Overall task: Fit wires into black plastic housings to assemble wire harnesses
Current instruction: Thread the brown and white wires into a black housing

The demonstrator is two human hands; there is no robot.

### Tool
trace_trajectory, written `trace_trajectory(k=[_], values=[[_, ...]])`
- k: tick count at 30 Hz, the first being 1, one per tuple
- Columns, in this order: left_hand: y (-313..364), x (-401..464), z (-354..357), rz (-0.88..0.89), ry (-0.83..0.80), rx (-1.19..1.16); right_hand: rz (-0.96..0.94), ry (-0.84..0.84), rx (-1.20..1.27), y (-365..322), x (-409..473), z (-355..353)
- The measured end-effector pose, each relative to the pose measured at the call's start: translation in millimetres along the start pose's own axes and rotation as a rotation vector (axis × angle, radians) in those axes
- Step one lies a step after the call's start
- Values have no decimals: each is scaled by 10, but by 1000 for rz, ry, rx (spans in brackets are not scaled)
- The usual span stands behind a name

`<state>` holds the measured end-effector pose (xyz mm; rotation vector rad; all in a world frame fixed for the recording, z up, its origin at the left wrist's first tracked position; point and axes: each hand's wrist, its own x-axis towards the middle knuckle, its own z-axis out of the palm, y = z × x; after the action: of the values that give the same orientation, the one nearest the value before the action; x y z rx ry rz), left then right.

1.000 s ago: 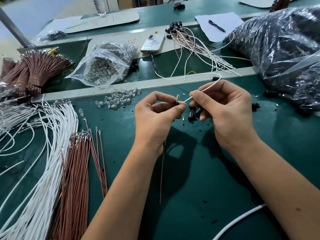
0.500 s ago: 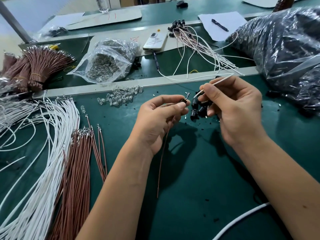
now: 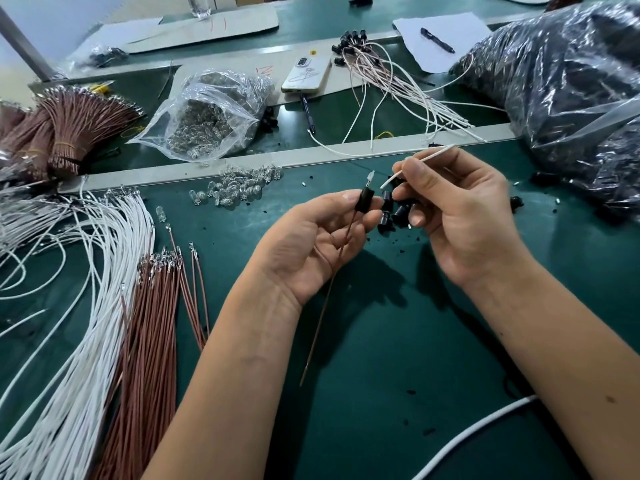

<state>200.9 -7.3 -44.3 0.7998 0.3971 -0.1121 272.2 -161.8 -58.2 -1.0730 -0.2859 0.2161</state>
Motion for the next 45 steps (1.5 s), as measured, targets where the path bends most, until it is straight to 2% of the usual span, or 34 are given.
trace_trajectory(k=[8,18,22,36,45], values=[[-1,36,-11,73,30,-12,19,-16,16,12,3,-9],[-126,46,49,311,56,361,49,-10,-4,10,-8,12],[-146,26,69,371,53,424,58,-25,-33,20,-12,15],[-153,78,48,334,63,429,34,-14,-36,13,8,-7],[-108,85,21,264,49,350,20,-11,-72,31,14,-19]])
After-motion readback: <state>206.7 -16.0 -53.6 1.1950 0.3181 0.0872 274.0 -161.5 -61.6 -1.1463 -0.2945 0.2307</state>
